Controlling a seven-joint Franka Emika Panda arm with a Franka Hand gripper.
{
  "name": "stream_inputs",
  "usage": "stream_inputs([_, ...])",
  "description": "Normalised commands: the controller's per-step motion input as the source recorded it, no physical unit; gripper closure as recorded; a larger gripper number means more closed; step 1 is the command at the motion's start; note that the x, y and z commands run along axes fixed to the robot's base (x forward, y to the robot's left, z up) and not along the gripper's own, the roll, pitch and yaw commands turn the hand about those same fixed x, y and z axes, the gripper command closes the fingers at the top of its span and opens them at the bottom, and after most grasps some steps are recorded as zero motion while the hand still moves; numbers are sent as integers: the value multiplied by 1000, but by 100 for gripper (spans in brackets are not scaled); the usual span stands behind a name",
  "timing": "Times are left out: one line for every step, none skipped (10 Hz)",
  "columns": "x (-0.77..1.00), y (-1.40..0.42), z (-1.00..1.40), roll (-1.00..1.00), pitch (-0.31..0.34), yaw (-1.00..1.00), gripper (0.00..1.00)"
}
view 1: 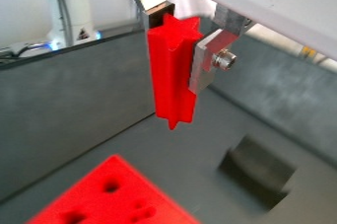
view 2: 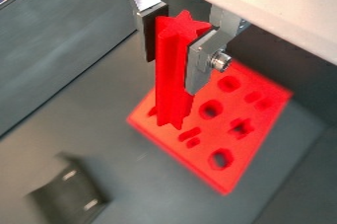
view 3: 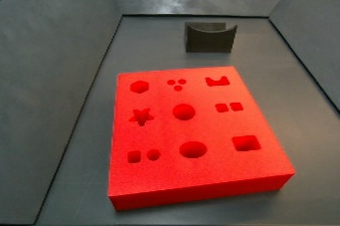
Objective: Pick up the star object. Move up. Place the star object on the fixture. Regrasp the star object. Move to above the board. Insert the star object.
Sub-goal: Move to above the board, then insert the star object.
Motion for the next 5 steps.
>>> stream_inputs([-307,-225,55,-763,-140,-164,100])
stream_inputs([-105,-21,5,-457,-70,-71,100])
stream_inputs([-33,7,-11,-288,-25,-30,100])
stream_inputs([0,0,-37,0,0,0,100])
stream_inputs([0,-23,-63,0,0,0,100])
